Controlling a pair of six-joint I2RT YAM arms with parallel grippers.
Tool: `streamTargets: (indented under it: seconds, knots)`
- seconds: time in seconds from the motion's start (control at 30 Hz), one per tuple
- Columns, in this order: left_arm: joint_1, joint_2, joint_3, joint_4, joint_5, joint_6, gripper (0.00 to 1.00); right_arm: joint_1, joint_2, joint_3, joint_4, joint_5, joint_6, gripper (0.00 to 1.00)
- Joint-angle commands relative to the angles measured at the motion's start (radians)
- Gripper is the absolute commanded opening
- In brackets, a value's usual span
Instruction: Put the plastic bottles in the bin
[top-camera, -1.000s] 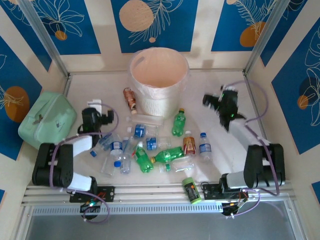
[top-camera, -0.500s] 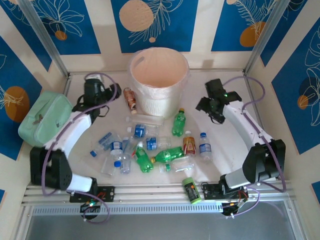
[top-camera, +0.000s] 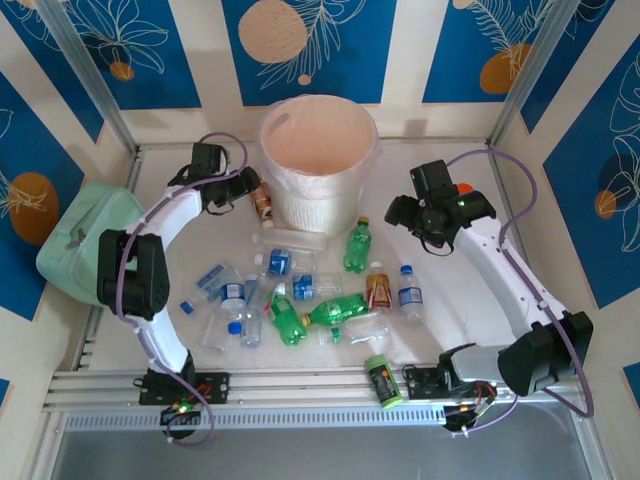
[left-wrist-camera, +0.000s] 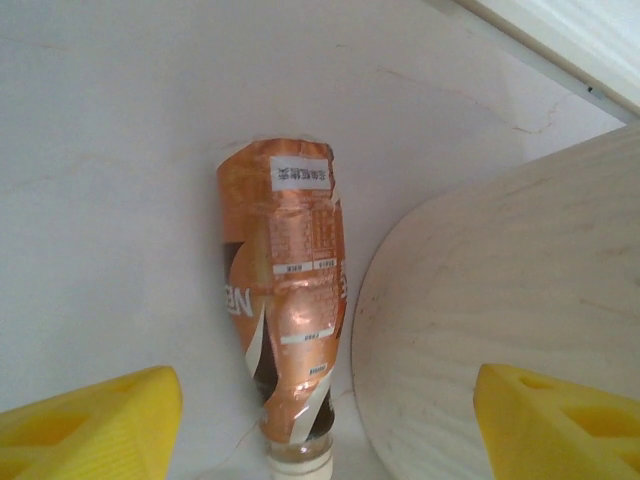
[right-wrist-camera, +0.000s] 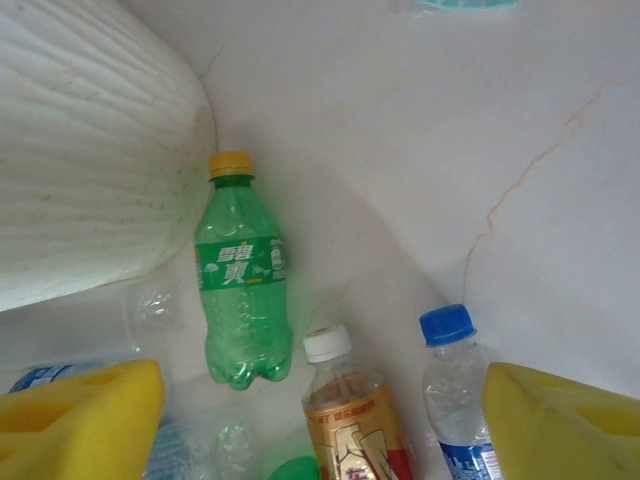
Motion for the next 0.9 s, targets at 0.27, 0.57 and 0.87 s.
streamTargets:
  seconds: [0.27, 0.57, 0.87]
  knots:
    - [0.008, 0.191, 0.179, -0.124, 0.044, 0.020, 0.73, 0.072, -0.077, 0.011, -0.040, -0.077, -0.007, 0.77]
    - [0.007, 0.293, 0.256, -0.140, 0.048, 0.038, 0.84, 0.161, -0.062, 0.032, -0.041, -0.080, 0.004, 0.77]
    - [0.002, 0.357, 0.304, -0.191, 0.006, 0.051, 0.81, 0.231, -0.030, 0.068, -0.056, -0.058, 0.015, 0.77]
